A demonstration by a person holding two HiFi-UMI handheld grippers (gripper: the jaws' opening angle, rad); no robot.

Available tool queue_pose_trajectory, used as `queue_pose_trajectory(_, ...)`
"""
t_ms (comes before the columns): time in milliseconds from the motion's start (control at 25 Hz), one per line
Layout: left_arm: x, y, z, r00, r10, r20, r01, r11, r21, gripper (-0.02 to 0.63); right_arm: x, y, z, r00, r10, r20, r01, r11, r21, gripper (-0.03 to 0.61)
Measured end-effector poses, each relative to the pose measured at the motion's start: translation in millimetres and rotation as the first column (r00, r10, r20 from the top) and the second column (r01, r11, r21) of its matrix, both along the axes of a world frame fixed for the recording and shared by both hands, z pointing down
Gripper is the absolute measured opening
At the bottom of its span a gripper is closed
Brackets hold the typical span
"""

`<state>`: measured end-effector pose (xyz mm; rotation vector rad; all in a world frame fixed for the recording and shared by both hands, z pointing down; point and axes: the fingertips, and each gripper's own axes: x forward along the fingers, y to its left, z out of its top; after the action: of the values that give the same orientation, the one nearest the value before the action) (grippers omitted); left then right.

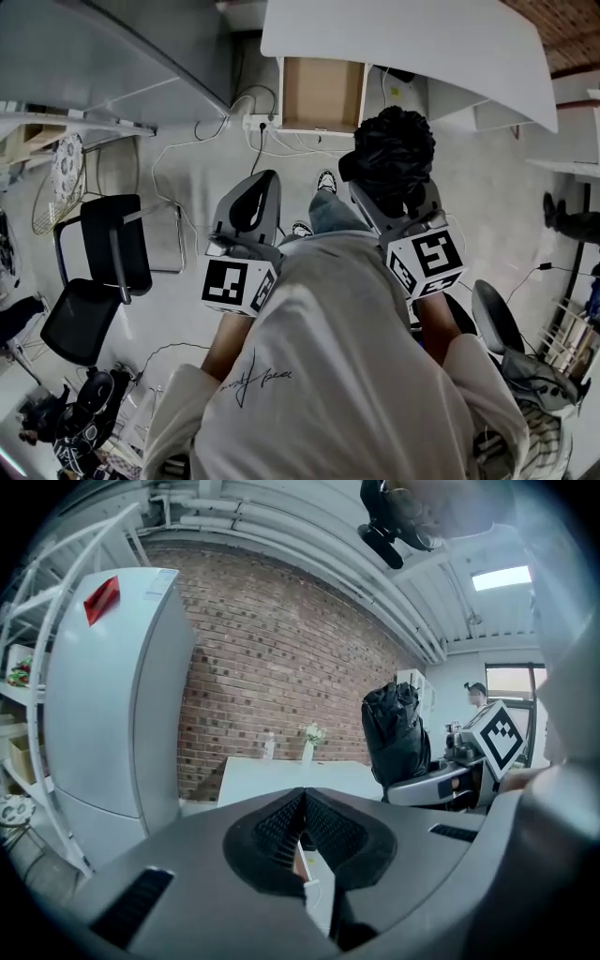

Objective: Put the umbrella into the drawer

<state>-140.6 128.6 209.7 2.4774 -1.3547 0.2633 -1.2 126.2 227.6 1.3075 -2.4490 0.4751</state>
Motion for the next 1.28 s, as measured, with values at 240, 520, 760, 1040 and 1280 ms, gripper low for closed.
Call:
queue_pose_trajectory(240, 23.0, -48.9, -2.1, 1.000, 0.016, 0.009, -0.016, 1.000, 0.001, 0.015, 15.8, -43.0, 7.5, 1.000, -0.012, 0.016, 0.012, 1.000, -0.014, 0.287)
queue_pose_trajectory(520, 49.0, -84.6, 3.9, 0.999, 0.006, 0.032, -0.005, 1.000, -0.016, 0.015, 37.4, -81.4, 19.1, 0.998, -0.046, 0.030, 0.047, 0.999, -0.024, 0.287)
queue_pose_trajectory(760, 47.7, -101.5, 11.9, 0.995, -0.059, 0.084, 0.059, 0.998, -0.004, 0.015, 45.3, -102.3, 35.3, 0.997, -0.074, 0.028, 0.076, 0.996, -0.042, 0.287)
queue_pose_trajectory(1040, 57.2, -106.8, 8.8, 0.991, -0.093, 0.091, 0.093, 0.996, 0.014, 0.015, 61.6, -107.0, 46.2, 0.996, -0.076, 0.039, 0.079, 0.995, -0.062, 0.287)
queue_pose_trajectory(1280, 58.8, -113.0, 12.6, 0.992, -0.097, 0.082, 0.097, 0.995, 0.001, 0.015, 66.0, -114.1, 57.9, 0.997, -0.074, 0.033, 0.077, 0.993, -0.085, 0.287)
